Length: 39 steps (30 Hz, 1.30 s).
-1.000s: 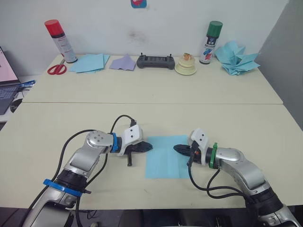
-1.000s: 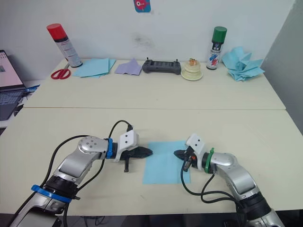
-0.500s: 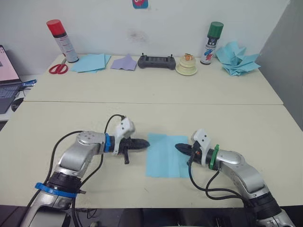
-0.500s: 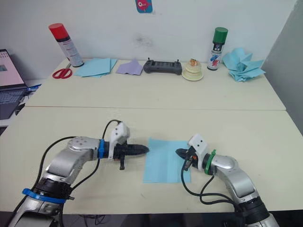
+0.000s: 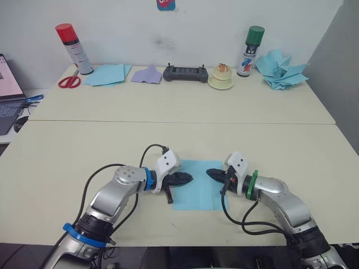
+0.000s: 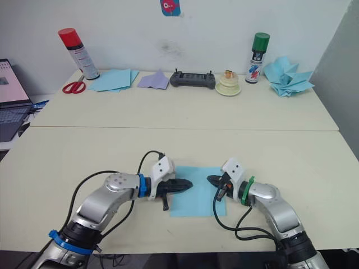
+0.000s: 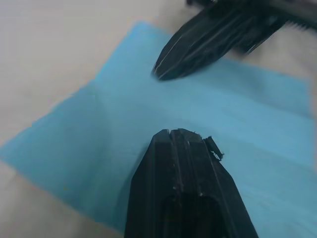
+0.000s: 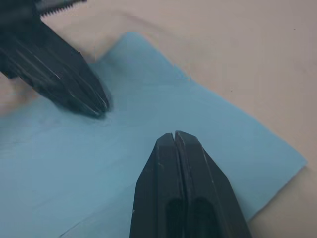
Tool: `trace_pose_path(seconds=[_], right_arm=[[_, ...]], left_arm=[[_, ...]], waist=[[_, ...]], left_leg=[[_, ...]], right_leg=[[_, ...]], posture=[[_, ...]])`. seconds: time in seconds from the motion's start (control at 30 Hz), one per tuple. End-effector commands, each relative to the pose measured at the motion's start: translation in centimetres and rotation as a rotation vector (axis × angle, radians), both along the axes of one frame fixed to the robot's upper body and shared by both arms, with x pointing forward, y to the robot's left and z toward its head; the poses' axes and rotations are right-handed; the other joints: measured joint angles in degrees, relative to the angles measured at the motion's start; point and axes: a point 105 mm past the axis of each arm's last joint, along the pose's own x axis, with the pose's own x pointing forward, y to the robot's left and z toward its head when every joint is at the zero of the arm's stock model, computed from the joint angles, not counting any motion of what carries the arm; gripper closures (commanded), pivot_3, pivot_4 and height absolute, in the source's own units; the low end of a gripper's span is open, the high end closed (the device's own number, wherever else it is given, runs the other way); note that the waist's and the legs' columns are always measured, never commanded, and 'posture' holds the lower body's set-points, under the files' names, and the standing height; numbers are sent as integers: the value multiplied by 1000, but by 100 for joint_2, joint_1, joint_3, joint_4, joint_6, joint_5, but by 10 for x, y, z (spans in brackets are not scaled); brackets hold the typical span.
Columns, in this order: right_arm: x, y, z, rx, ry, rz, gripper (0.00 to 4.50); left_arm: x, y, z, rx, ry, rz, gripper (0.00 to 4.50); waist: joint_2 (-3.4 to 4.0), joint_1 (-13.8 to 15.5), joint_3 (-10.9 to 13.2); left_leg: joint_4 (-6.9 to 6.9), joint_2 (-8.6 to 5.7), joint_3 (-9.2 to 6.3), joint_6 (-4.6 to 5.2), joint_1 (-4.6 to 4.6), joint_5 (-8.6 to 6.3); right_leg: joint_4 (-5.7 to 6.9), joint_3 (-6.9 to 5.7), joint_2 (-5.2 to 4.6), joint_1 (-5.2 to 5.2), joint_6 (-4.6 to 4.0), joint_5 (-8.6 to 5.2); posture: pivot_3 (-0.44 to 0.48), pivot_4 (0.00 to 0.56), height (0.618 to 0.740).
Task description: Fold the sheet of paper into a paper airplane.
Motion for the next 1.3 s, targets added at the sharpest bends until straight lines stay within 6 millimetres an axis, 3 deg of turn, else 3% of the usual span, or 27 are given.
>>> trace_pose_path(seconds=[0.03,0.33,0.43,0.63,0.97,1.07,1.27,1.3], right_arm=[[-3,-5,-4,-15,16,-13,4479],[4,-22,17,77,-29,-139,4479],[0,-27,25,111,-24,-160,3883],[2,-33,39,177,22,-226,1761],[8,-24,41,196,57,-227,1761],[9,-23,43,143,-7,-190,2347],[6,-19,43,84,-80,-112,4475],[4,-17,41,86,-78,-104,4475]], left_arm=[[6,3,-9,22,-19,49,4500],[-1,6,-20,55,-13,25,4500],[-1,4,-19,49,-14,23,4500],[0,0,-19,43,-9,10,4500],[2,-5,-18,37,-10,-1,4500],[1,-4,-19,40,-10,0,4500],[-1,-4,-21,43,-14,4,4500],[-1,-4,-21,45,-11,1,4500]], waist=[[1,15,-1],[1,37,-1],[2,49,-1],[3,51,-2],[7,97,-4],[7,100,-4],[7,104,-4],[7,106,-4]], left_leg=[[1,-1,1,0,1,0],[0,-2,1,0,0,0],[0,-2,1,0,0,0],[0,-2,0,0,0,0],[0,-5,2,0,-2,0],[0,-5,1,0,-2,0],[-1,-5,0,0,-1,0],[0,-5,0,0,-1,0]], right_leg=[[0,2,0,1,0,0],[-1,3,0,3,4,-1],[0,3,0,3,3,0],[0,3,0,3,4,-1],[-2,6,0,3,4,-1],[-2,5,0,2,5,-1],[-3,5,0,3,5,-1],[-2,5,0,3,5,-1]], posture=[[0,150,740],[0,150,740],[0,150,740],[0,150,740],[0,150,740],[0,150,740],[0,150,740],[0,150,740]])
